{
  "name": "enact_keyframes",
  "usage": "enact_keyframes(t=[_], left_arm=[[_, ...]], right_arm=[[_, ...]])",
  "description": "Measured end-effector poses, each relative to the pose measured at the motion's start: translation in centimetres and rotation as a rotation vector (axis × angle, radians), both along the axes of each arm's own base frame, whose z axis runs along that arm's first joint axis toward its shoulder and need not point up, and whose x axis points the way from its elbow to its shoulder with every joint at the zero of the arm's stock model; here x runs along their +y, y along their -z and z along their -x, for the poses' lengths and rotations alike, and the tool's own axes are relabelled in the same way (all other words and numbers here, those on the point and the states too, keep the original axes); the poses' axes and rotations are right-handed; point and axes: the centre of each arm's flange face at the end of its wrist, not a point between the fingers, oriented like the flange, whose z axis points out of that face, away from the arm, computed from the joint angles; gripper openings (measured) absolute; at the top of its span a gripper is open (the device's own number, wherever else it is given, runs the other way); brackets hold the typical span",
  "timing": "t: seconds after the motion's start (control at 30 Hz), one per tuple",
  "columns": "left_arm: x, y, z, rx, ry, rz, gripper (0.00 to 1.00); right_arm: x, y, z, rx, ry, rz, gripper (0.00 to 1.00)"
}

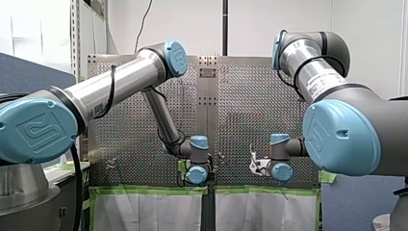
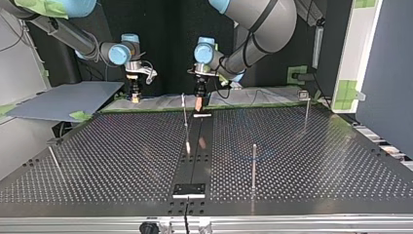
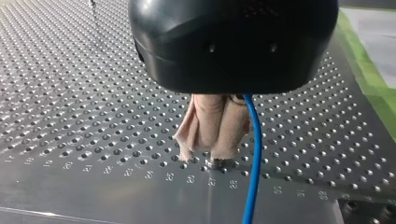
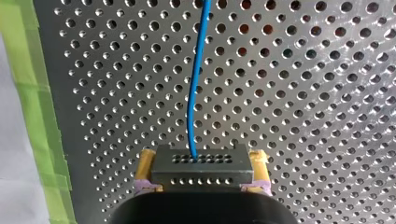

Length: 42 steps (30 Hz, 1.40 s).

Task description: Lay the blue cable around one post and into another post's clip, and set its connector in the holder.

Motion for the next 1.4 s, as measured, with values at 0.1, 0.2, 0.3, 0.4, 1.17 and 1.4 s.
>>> enact_keyframes(t=[0.1, 0.2, 0.3, 0.4, 1.17, 1.4], left_arm=[[-0.1, -0.2, -0.3, -0.003, 0.004, 0.013, 0.00], [-0.2, -0.4, -0.7, -0.001, 0.002, 0.013, 0.00], [0.0, -0.5, -1.2, 0.005, -0.004, -0.001, 0.00], [0.3, -0.5, -1.5, 0.008, -0.013, -0.012, 0.00], [0.8, -0.8, -1.5, 0.072, 0.090, -0.216, 1.00], [0.6, -2.0, -0.7, 0.092, 0.155, -0.280, 1.00]], right_arm=[[-0.4, -0.2, 0.1, -0.001, 0.003, 0.005, 0.00], [-0.9, -0.4, 0.1, -0.003, 0.004, 0.009, 0.00], [-1.4, -0.7, 0.0, -0.005, 0.002, 0.014, 0.00], [-1.6, -0.8, 0.0, -0.003, 0.001, 0.019, 0.00], [-1.8, -0.9, 0.4, 0.011, 0.005, 0.022, 0.00], [-1.8, -0.8, 0.4, 0.010, 0.004, 0.021, 0.00]])
